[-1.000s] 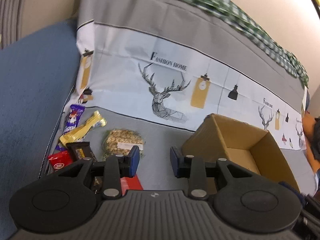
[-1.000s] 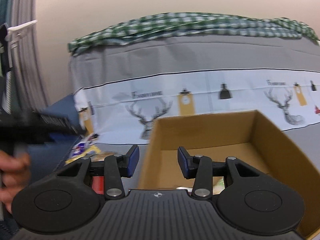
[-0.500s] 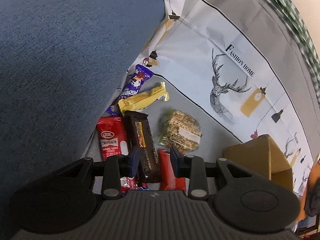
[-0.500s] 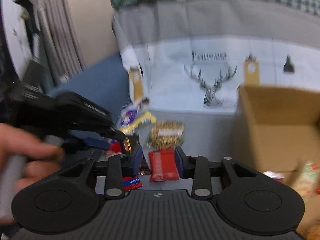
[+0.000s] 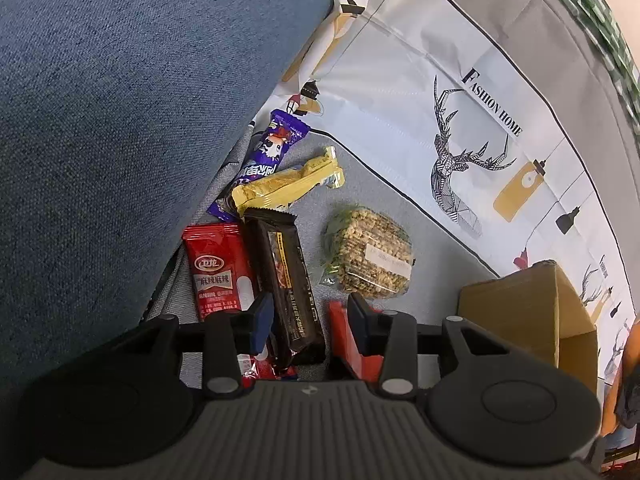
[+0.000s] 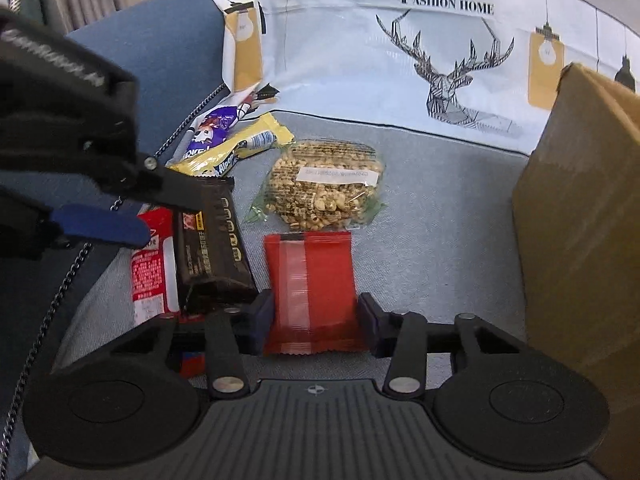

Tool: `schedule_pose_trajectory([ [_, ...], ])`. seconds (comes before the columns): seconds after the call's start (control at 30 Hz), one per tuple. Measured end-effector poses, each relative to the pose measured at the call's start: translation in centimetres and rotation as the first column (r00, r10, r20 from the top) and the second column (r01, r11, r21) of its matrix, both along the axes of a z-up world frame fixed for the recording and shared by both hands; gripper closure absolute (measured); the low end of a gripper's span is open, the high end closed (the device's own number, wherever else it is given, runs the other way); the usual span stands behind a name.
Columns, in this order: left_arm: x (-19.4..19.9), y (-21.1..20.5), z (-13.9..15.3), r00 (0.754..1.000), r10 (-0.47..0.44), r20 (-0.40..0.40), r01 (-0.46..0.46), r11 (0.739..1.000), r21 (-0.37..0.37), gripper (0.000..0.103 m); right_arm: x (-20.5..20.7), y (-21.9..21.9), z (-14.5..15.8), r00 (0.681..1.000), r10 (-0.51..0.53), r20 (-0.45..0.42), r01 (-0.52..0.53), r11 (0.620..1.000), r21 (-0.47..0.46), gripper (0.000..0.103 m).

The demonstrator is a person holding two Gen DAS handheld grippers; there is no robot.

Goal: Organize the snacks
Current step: 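Grasp the red candy pack with the right tool while the left tool grasps the dark chocolate bar, then carry the red pack with the right tool while the left tool carries the chocolate bar toward the box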

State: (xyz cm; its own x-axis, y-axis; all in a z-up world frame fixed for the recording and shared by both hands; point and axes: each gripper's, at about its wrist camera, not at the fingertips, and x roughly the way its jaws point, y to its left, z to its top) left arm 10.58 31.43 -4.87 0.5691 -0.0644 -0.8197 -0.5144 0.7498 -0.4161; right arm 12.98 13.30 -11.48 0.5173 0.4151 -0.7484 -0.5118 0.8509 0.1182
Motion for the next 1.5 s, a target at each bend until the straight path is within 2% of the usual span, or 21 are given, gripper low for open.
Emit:
schedule_pose_trajectory([
  [0.17, 0.2, -0.4, -0.2, 1.000, -0.016, -0.008, 0.017, 0.999, 0.028, 0.054, -2.1, -2.0, 1.7, 1.000, 0.005, -0.016, -0.005, 1.000, -0.021, 0.059],
  [0.23, 0.5, -0.7, -0.4, 0.999, -0.031, -0.023, 0.033, 0.998, 0.051, 0.047, -3.8, -3.0, 2.7, 0.999, 0.015, -0.037, -0.017, 0.999, -0.047, 0.059],
  [0.4, 1.4, -2.3, -1.4, 0.993, -0.064, -0.101, 0.080, 0.983, 0.163, 0.037, -9.6, -6.1, 4.9, 0.993, 0.097, -0.070, -0.102, 0.993, -0.062, 0.059],
  [0.47, 1.7, -3.0, -1.9, 0.990, -0.061, -0.125, 0.086, 0.975, 0.204, 0.030, -10.9, -7.4, 4.4, 0.990, 0.089, -0.108, -0.092, 0.996, -0.023, 0.059],
  [0.53, 2.2, -3.7, -2.4, 0.986, -0.059, -0.156, 0.097, 0.965, 0.245, 0.023, -12.0, -7.7, 3.1, 0.992, 0.085, -0.088, -0.089, 0.995, -0.043, 0.059],
  [0.63, 2.7, -4.7, -3.0, 0.980, -0.051, -0.192, 0.110, 0.944, 0.310, 0.021, -12.2, -7.4, 1.8, 0.994, 0.074, -0.084, -0.078, 0.995, -0.054, 0.059],
  [0.73, 3.2, -5.3, -3.4, 0.978, -0.046, -0.202, 0.115, 0.933, 0.342, 0.020, -12.4, -6.7, 1.7, 0.995, 0.100, -0.014, -0.101, 0.991, -0.092, 0.058],
  [0.8, 3.5, -5.8, -3.7, 0.974, -0.050, -0.219, 0.131, 0.920, 0.369, 0.020, -12.1, -6.8, 1.5, 0.995, 0.099, 0.001, -0.099, 0.988, -0.115, 0.058],
  [0.9, 3.7, -6.9, -4.0, 0.966, -0.068, -0.249, 0.174, 0.885, 0.432, 0.022, -11.7, -6.8, 1.1, 0.995, 0.099, -0.019, -0.100, 0.988, -0.118, 0.057],
  [0.97, 3.7, -7.4, -4.1, 0.961, -0.080, -0.265, 0.202, 0.858, 0.472, 0.033, -11.7, -6.5, 0.9, 0.994, 0.109, -0.019, -0.110, 0.986, -0.126, 0.055],
  [1.03, 3.5, -7.8, -4.0, 0.958, -0.092, -0.272, 0.225, 0.831, 0.509, 0.057, -11.6, -6.4, 0.5, 0.994, 0.111, -0.023, -0.113, 0.985, -0.129, 0.054],
  [1.07, 3.3, -7.8, -3.9, 0.958, -0.091, -0.273, 0.226, 0.826, 0.516, 0.059, -11.5, -6.5, 0.5, 0.994, 0.110, -0.025, -0.112, 0.986, -0.123, 0.054],
  [1.23, 2.0, -6.6, -3.3, 0.967, -0.105, -0.233, 0.205, 0.862, 0.464, 0.062, -11.2, -6.6, 0.4, 0.994, 0.108, -0.035, -0.111, 0.988, -0.110, 0.054],
  [1.37, -0.1, -5.4, -2.4, 0.976, -0.099, -0.195, 0.167, 0.912, 0.375, 0.064, -11.3, -6.6, 0.4, 0.993, 0.111, -0.031, -0.114, 0.988, -0.104, 0.057],
  [1.5, -2.2, -5.1, -1.5, 0.978, -0.114, -0.173, 0.162, 0.940, 0.300, 0.066, -11.0, -7.0, 0.5, 0.995, 0.091, -0.045, -0.095, 0.992, -0.085, 0.057],
])
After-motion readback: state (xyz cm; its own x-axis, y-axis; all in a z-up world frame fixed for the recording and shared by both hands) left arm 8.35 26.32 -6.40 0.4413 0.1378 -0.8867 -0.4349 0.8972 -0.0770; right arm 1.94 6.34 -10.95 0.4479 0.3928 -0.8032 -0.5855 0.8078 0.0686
